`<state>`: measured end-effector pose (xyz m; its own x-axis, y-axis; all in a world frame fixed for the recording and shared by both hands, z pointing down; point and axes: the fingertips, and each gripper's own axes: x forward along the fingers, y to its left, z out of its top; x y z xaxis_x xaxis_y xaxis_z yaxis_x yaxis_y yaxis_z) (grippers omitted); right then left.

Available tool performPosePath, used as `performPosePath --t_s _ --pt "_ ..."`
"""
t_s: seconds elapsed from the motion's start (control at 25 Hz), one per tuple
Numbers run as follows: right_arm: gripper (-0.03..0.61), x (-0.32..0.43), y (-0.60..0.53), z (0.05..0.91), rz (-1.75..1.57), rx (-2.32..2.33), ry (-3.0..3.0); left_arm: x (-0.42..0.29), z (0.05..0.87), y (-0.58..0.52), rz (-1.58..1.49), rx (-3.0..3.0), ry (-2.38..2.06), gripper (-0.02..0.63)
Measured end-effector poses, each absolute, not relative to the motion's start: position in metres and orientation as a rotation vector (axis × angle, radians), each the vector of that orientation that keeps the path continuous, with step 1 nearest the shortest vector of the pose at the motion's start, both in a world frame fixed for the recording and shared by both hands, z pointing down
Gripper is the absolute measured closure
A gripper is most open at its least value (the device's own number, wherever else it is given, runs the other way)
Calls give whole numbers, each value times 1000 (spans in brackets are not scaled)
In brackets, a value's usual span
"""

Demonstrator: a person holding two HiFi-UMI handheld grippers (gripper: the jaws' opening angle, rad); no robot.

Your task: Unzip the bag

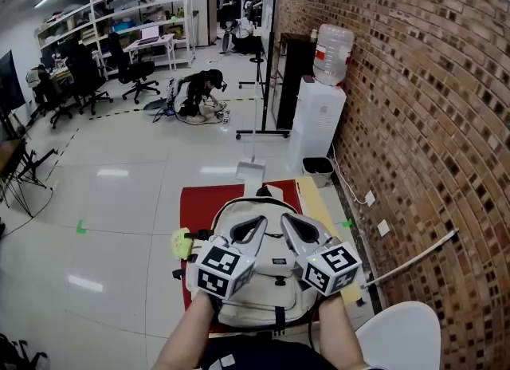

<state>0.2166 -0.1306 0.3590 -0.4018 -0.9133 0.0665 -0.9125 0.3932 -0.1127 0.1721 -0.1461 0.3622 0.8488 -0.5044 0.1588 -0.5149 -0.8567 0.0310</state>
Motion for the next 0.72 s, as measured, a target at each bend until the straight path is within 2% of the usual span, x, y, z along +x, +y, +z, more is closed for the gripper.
performPosePath --t_s 0.72 --pt "574 225 -127 355 -213 -1710 2602 175 364 -145 255 2951 -830 611"
